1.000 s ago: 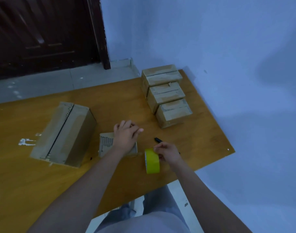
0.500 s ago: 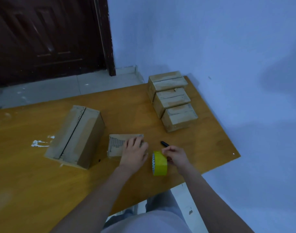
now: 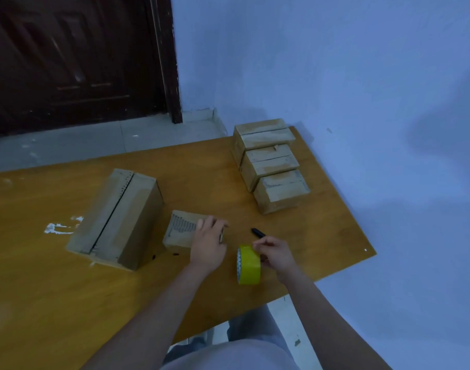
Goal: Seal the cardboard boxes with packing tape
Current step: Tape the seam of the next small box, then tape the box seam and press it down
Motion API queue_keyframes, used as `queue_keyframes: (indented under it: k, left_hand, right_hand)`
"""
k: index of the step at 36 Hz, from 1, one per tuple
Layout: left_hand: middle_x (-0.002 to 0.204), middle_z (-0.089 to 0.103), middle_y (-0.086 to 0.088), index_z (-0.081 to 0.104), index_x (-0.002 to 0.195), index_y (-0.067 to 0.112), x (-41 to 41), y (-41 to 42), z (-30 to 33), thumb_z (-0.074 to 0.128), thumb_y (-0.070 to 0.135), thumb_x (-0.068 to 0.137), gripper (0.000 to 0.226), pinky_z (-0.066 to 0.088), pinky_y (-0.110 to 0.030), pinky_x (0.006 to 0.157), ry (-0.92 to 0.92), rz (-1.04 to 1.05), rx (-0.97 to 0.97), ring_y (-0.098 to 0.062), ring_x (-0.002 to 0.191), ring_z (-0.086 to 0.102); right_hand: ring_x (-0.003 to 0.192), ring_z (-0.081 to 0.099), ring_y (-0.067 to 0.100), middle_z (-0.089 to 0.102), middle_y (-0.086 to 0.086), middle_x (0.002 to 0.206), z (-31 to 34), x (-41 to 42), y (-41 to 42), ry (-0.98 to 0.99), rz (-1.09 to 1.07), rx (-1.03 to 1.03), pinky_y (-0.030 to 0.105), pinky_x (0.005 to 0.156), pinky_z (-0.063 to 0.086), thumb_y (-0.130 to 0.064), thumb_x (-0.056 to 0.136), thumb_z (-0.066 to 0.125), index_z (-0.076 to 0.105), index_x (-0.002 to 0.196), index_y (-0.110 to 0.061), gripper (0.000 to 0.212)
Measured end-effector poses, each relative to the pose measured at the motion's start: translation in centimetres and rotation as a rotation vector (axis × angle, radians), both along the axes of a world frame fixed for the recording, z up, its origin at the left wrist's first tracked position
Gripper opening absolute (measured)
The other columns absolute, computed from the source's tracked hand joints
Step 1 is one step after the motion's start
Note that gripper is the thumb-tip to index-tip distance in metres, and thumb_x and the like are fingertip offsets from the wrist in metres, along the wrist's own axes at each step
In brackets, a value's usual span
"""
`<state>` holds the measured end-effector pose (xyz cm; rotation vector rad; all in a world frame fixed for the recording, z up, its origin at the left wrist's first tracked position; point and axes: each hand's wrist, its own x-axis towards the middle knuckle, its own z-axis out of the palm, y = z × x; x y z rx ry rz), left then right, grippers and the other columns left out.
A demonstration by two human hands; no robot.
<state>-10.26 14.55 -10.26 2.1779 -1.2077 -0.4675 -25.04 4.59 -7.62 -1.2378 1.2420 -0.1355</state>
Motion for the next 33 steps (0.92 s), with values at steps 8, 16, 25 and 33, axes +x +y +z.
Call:
queue_keyframes:
  k: [8, 16, 25, 33]
  left_hand:
    - [0.099, 0.039, 0.003, 0.053, 0.097, 0.011, 1.7, 1.6, 0.3, 0.048, -0.013, 0.075, 0.032, 0.025, -0.026, 0.073, -0.035, -0.256, 0.061, -0.014, 0.091, 0.027]
    - [0.093, 0.055, -0.005, 0.061, 0.086, 0.009, 2.0, 2.9, 0.5, 0.06, -0.003, 0.079, 0.014, 0.048, -0.041, 0.073, -0.165, -0.035, -0.118, -0.02, 0.09, 0.048]
    - [0.155, 0.004, -0.016, 0.007, 0.148, 0.011, 0.0, 0.8, 1.3, 0.049, 0.058, 0.089, 0.086, 0.017, -0.046, 0.116, -0.16, 0.191, 0.455, -0.036, 0.142, 0.006]
    - [0.15, 0.01, 0.005, 0.018, 0.142, 0.031, 3.7, 2.3, 1.9, 0.06, 0.015, 0.077, 0.08, -0.006, -0.051, 0.113, -0.187, -0.28, 0.405, -0.019, 0.143, -0.001]
  right_hand:
    - [0.071, 0.06, 0.015, 0.064, 0.003, 0.08, 0.3, -0.2, -0.6, 0.002, -0.015, -0.008, 0.021, 0.053, 0.047, -0.007, 0.087, 0.064, 0.066, 0.081, -0.01, 0.007]
    - [0.074, 0.061, 0.018, 0.065, 0.005, 0.085, 0.5, 0.1, -1.0, -0.003, -0.017, -0.013, 0.022, 0.055, 0.047, -0.008, 0.087, 0.064, 0.067, 0.087, -0.007, 0.003]
    - [0.066, 0.06, 0.017, 0.063, 0.005, 0.076, 0.9, 0.6, -0.5, -0.013, 0.007, -0.023, 0.021, 0.049, 0.046, -0.005, 0.086, 0.064, 0.065, 0.077, -0.01, 0.011]
    - [0.074, 0.061, 0.018, 0.064, 0.002, 0.08, 2.0, 0.5, -1.2, 0.004, 0.051, -0.127, 0.025, 0.055, 0.047, -0.007, 0.086, 0.064, 0.067, 0.079, -0.009, 0.008]
